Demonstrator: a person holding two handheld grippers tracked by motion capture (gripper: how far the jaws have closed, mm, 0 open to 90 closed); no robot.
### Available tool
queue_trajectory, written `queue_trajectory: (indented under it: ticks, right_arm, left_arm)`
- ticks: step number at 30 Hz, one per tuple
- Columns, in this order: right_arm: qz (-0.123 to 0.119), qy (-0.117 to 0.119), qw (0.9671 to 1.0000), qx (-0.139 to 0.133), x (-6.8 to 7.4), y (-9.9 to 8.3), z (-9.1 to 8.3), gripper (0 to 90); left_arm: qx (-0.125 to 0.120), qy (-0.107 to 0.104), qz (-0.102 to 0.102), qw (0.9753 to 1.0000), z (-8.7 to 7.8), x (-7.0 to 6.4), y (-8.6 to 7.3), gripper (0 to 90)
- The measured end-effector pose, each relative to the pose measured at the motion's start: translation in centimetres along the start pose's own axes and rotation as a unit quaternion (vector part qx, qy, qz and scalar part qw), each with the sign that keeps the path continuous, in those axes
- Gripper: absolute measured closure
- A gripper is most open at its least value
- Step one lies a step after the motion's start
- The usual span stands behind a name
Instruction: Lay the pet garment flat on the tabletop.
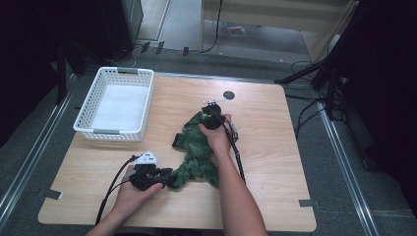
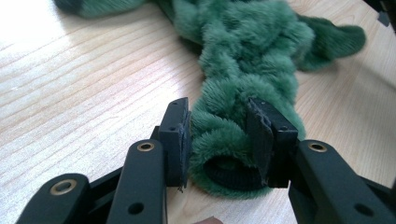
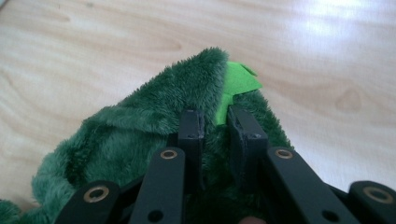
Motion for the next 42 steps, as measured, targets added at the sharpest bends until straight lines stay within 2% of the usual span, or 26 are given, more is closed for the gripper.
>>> queue_trajectory:
  ticks: [2, 4, 6, 7, 10, 13, 15, 17, 19, 20, 21, 22, 24, 26, 28, 31, 32, 33, 34, 35, 36, 38, 39, 40, 41, 42]
  right_arm:
    - [-0.001, 0.006, 1.0, -0.008, 0.1, 0.3, 0.3, 74.6]
    - [-0.013, 0.015, 0.9997, -0.016, 0.4, 0.3, 0.2, 68.5]
    - [-0.016, 0.042, 0.9985, -0.031, 0.9, 0.3, -0.5, 64.6]
    - [-0.014, 0.055, 0.9975, -0.043, 1.1, 0.4, -1.0, 64.3]
    - [-0.01, 0.071, 0.9946, -0.074, 1.5, 0.6, -3.1, 64.2]
    - [-0.02, 0.094, 0.9907, -0.097, 2.0, 0.0, -5.9, 64.5]
    - [-0.03, 0.117, 0.9881, -0.095, 2.7, -1.7, -8.0, 64.8]
    - [-0.039, 0.136, 0.9859, -0.09, 3.1, -3.3, -9.3, 64.8]
    - [-0.044, 0.153, 0.9851, -0.063, 3.3, -5.8, -10.0, 64.3]
    - [-0.054, 0.153, 0.9856, -0.049, 3.3, -7.0, -10.2, 63.5]
    - [-0.069, 0.14, 0.9869, -0.04, 3.0, -8.4, -10.3, 62.7]
    - [-0.077, 0.131, 0.9875, -0.041, 2.6, -9.3, -10.5, 62.3]
    - [-0.069, 0.125, 0.9889, -0.043, 1.9, -10.5, -11.1, 61.0]
    - [-0.072, 0.105, 0.9905, -0.052, 0.9, -11.2, -11.8, 57.7]
    - [-0.058, 0.107, 0.9908, -0.059, 0.3, -11.9, -12.4, 56.1]
    - [-0.051, 0.108, 0.992, -0.041, 0.0, -12.8, -11.7, 54.3]
    - [-0.05, 0.103, 0.9928, -0.037, 0.0, -13.0, -11.3, 54.7]
    - [-0.051, 0.103, 0.9928, -0.036, 0.1, -13.1, -10.9, 55.8]
    - [-0.054, 0.101, 0.9928, -0.034, 0.4, -13.3, -10.6, 58.3]
    - [-0.06, 0.094, 0.9932, -0.036, 0.5, -13.3, -10.4, 64.8]
    - [-0.065, 0.089, 0.9932, -0.038, 0.6, -13.4, -10.3, 73.1]
    - [-0.08, 0.087, 0.9921, -0.043, 0.9, -13.4, -10.4, 81.8]
    - [-0.088, 0.081, 0.9918, -0.043, 1.0, -13.4, -10.5, 86.3]
    - [-0.1, 0.079, 0.9907, -0.047, 1.1, -13.4, -10.6, 87.7]
    - [-0.109, 0.073, 0.9902, -0.049, 1.1, -13.4, -10.8, 88.4]
    - [-0.112, 0.067, 0.9901, -0.052, 1.0, -13.3, -11.0, 89.1]
  left_arm:
    - [-0.001, 0.001, -0.004, 1.0, -0.1, 0.1, 0.0, 59.2]
    - [-0.008, -0.003, -0.015, 0.9999, -0.2, 0.3, 0.1, 56.8]
    - [-0.017, -0.005, -0.021, 0.9996, -0.4, 0.6, 0.3, 55.0]
    - [-0.023, -0.003, -0.024, 0.9994, -0.5, 0.9, 0.5, 54.1]
    - [-0.044, 0.008, -0.034, 0.9984, -0.8, 1.5, 1.0, 51.9]
    - [-0.052, 0.015, -0.043, 0.9976, -0.9, 1.9, 1.5, 50.2]
    - [-0.054, 0.013, -0.037, 0.9977, -0.7, 1.7, 1.7, 48.5]
    - [-0.048, 0.011, -0.029, 0.9984, -0.5, 1.4, 1.7, 48.0]
    - [-0.04, -0.001, -0.022, 0.9989, -0.1, 0.7, 1.5, 49.6]
    - [-0.031, -0.015, -0.011, 0.9993, 0.0, 0.2, 1.3, 53.5]
    - [-0.025, -0.019, 0.0, 0.9995, 0.2, -0.1, 1.1, 62.5]
    - [-0.017, -0.018, 0.008, 0.9996, 0.2, -0.3, 1.0, 66.9]
    - [-0.012, -0.016, 0.016, 0.9997, 0.3, -0.5, 0.9, 74.2]
    - [-0.007, -0.017, 0.016, 0.9997, 0.3, -0.4, 0.9, 79.5]
    - [-0.006, -0.016, 0.011, 0.9998, 0.2, -0.2, 0.8, 81.6]
    - [-0.008, -0.015, 0.001, 0.9998, 0.3, 0.1, 1.0, 79.8]
    - [-0.01, -0.011, -0.002, 0.9999, 0.3, 0.2, 1.1, 76.0]
    - [-0.017, 0.003, -0.006, 0.9998, 0.4, 0.4, 1.3, 68.7]
    - [-0.019, 0.013, -0.011, 0.9997, 0.4, 0.5, 1.4, 60.6]
    - [-0.021, 0.016, -0.016, 0.9995, 0.5, 0.6, 1.5, 52.8]
    - [-0.017, 0.017, -0.015, 0.9996, 0.6, 0.6, 1.5, 51.0]
    - [-0.006, 0.015, -0.002, 0.9999, 0.8, 0.3, 1.2, 54.7]
    - [0.006, 0.004, 0.01, 0.9999, 1.0, -0.1, 1.0, 59.3]
    - [0.02, 0.003, 0.031, 0.9993, 1.1, -0.4, 0.8, 66.5]
    - [0.029, 0.01, 0.049, 0.9983, 1.1, -0.6, 0.7, 71.7]
    - [0.034, 0.017, 0.06, 0.9975, 1.0, -0.6, 0.7, 78.7]
Point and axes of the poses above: each handheld gripper's, and its own axes: z roughly forward along the jaws, y roughly out of its top, x roughly to its left, the point moved 10 cm from there along z, roughly forward along the jaws, and after that the axes turned 9 degrees about z, right-handed, at the moved point
